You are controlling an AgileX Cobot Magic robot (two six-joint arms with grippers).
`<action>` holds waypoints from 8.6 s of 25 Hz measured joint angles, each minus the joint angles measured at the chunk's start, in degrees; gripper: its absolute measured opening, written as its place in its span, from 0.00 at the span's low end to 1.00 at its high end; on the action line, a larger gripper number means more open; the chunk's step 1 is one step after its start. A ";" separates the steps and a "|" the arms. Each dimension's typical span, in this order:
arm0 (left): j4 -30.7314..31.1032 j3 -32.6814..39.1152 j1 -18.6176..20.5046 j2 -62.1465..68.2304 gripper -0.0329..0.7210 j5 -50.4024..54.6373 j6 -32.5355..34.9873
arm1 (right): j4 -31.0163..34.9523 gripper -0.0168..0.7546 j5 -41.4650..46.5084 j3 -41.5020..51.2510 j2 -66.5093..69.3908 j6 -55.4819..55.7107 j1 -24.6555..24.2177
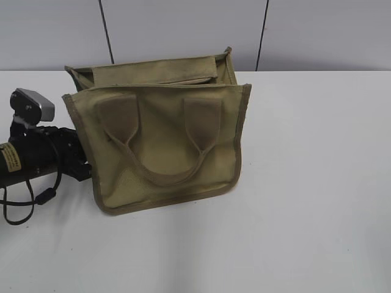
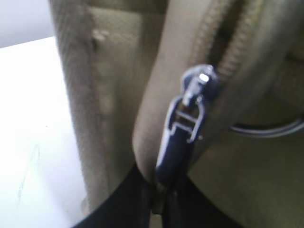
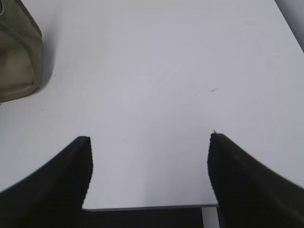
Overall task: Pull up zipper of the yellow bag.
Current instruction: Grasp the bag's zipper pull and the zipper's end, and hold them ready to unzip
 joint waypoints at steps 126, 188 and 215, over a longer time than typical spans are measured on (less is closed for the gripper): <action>6.07 -2.66 -1.36 -38.06 0.05 39.55 -13.29 | 14.37 0.00 -21.79 -70.08 111.40 10.52 44.88; 9.75 -2.66 -1.66 -40.81 0.05 39.84 -19.74 | 25.12 0.10 -21.00 -70.08 112.26 4.11 41.70; 3.52 -2.66 -1.48 -40.81 0.39 50.90 -20.25 | 1.03 0.53 2.12 -70.59 108.08 1.52 31.88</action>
